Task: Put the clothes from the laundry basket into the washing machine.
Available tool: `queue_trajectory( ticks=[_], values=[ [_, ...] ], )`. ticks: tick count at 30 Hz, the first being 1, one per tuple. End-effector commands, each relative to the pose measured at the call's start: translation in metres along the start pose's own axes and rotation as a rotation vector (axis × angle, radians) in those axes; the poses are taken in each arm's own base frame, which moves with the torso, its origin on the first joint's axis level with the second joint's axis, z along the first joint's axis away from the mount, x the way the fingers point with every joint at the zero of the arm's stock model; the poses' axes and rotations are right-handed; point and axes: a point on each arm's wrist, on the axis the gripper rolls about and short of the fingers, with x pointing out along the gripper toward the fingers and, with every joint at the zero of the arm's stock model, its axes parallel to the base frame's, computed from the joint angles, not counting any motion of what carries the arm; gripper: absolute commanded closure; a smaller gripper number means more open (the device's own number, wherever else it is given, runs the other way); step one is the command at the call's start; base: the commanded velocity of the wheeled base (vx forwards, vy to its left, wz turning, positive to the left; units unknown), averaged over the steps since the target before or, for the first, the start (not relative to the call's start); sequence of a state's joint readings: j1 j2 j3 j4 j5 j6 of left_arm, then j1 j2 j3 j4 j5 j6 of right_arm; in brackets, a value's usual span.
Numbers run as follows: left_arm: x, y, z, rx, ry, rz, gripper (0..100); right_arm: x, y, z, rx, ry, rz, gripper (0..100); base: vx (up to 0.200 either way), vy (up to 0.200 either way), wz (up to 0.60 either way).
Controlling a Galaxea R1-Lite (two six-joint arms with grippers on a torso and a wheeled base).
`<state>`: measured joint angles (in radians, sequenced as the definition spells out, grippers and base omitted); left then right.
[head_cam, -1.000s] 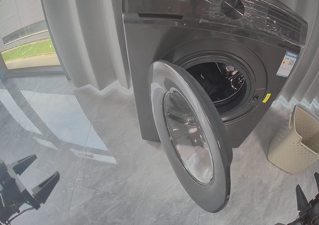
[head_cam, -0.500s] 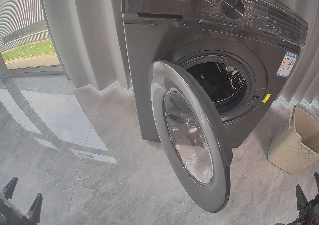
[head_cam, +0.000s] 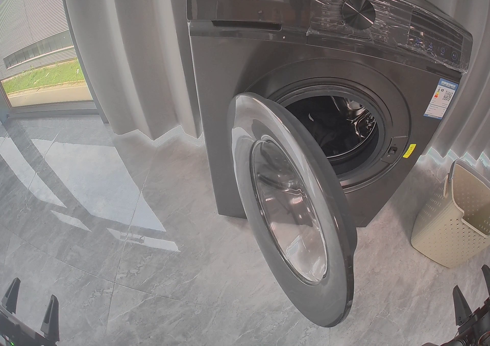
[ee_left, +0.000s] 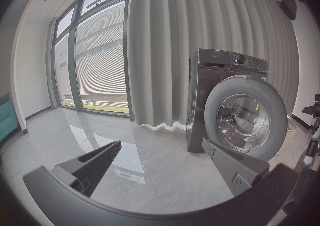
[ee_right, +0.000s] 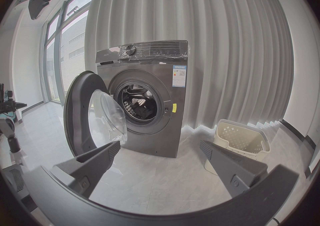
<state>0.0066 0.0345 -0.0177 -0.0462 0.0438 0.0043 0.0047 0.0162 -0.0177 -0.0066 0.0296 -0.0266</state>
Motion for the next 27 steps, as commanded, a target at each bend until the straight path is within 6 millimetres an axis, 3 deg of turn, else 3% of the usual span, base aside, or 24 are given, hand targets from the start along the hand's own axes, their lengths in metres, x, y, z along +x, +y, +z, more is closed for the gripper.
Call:
queue_trajectory(
  ticks=[1,5,7,9,14,15,27],
  values=[
    [-0.002,0.0,-0.006,-0.009,-0.009,-0.014,0,0.001,0.0,-0.005,0.001,0.006,0.009,0,0.0,0.0,0.0],
    [-0.002,0.0,-0.011,-0.032,0.033,-0.021,0,0.0,0.0,0.001,0.015,-0.03,0.008,0,0.0,0.0,0.0],
    [-0.002,0.0,-0.011,-0.023,0.033,-0.023,0,-0.019,-0.001,0.07,0.084,-0.28,0.034,0,0.0,0.0,0.0],
    [-0.002,0.0,-0.011,-0.019,0.033,-0.024,0,-0.014,-0.002,0.104,0.105,-0.242,0.084,0,0.0,0.0,0.0],
    [-0.002,-0.001,-0.011,-0.016,0.033,-0.026,0,0.009,0.001,0.098,0.113,-0.017,0.264,0,0.0,0.0,0.0],
    [-0.002,0.0,-0.011,-0.016,0.033,-0.027,0,0.026,0.004,0.094,0.105,0.092,0.378,0,0.0,0.0,0.0],
    [-0.002,0.0,-0.011,-0.016,0.033,-0.027,0,0.119,0.028,0.102,0.05,0.276,0.735,0,0.0,0.0,0.0]
  ],
)
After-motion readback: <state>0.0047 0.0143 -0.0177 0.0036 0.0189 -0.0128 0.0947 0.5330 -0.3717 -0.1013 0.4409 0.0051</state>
